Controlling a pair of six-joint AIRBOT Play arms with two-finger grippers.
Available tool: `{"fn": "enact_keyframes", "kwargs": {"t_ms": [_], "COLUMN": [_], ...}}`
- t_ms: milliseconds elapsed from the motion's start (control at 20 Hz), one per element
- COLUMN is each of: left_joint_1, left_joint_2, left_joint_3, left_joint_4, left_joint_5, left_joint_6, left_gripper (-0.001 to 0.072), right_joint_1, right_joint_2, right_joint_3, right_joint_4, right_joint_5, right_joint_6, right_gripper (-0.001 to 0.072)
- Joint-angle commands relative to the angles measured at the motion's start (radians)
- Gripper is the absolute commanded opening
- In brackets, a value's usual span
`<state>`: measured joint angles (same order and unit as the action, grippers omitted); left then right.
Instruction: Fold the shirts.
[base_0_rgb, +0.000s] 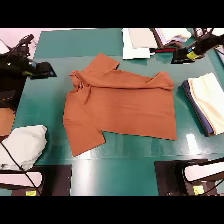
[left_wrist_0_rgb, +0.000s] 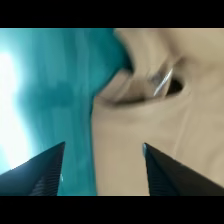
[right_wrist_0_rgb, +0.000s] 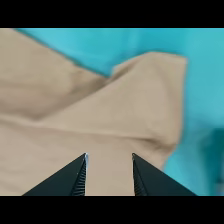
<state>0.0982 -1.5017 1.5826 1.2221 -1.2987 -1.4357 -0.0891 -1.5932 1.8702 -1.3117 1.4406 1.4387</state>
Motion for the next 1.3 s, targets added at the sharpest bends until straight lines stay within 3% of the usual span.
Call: {"fn": "enact_keyframes", "kwargs": {"t_ms": [0, 300, 550, 700, 750, 900, 1050, 1250], "left_joint_1": [0.034, 0.034, 0.026, -0.063, -0.097, -0.128, -0.129, -0.129], "left_joint_2": [0.108, 0.291, 0.291, 0.291, 0.291, 0.291, 0.32, 0.373], "left_joint_3": [-0.205, -0.76, -0.869, -0.869, -0.869, -0.846, -0.771, -0.71], "left_joint_4": [0.026, -0.017, -0.19, -0.201, -0.201, -0.201, -0.149, -0.149], "left_joint_5": [-0.019, 0.153, 0.28, 0.323, 0.34, 0.337, 0.29, 0.285], "left_joint_6": [-0.004, -0.003, 0.05, 0.05, 0.05, 0.051, 0.05, 0.057], "left_gripper": [0.0559, 0.0559, 0.0557, 0.0536, 0.0451, 0.003, 0.0025, 0.0025], "right_joint_1": [-0.05, -0.032, 0.006, 0.009, 0.009, -0.015, -0.098, -0.257], "right_joint_2": [0.04, 0.262, 0.346, 0.349, 0.349, 0.349, 0.358, 0.476], "right_joint_3": [-0.027, -0.388, -0.522, -0.528, -0.528, -0.528, -0.549, -0.818], "right_joint_4": [0.224, 0.22, 0.221, 0.223, 0.221, 0.219, 0.192, 0.032], "right_joint_5": [0.126, 0.006, -0.084, -0.078, -0.078, -0.026, 0.086, 0.077], "right_joint_6": [-0.034, -0.043, -0.042, -0.042, -0.042, -0.042, -0.042, -0.041], "right_gripper": [0.0335, 0.0335, 0.0335, 0.0335, 0.0335, 0.0335, 0.0335, 0.035]}}
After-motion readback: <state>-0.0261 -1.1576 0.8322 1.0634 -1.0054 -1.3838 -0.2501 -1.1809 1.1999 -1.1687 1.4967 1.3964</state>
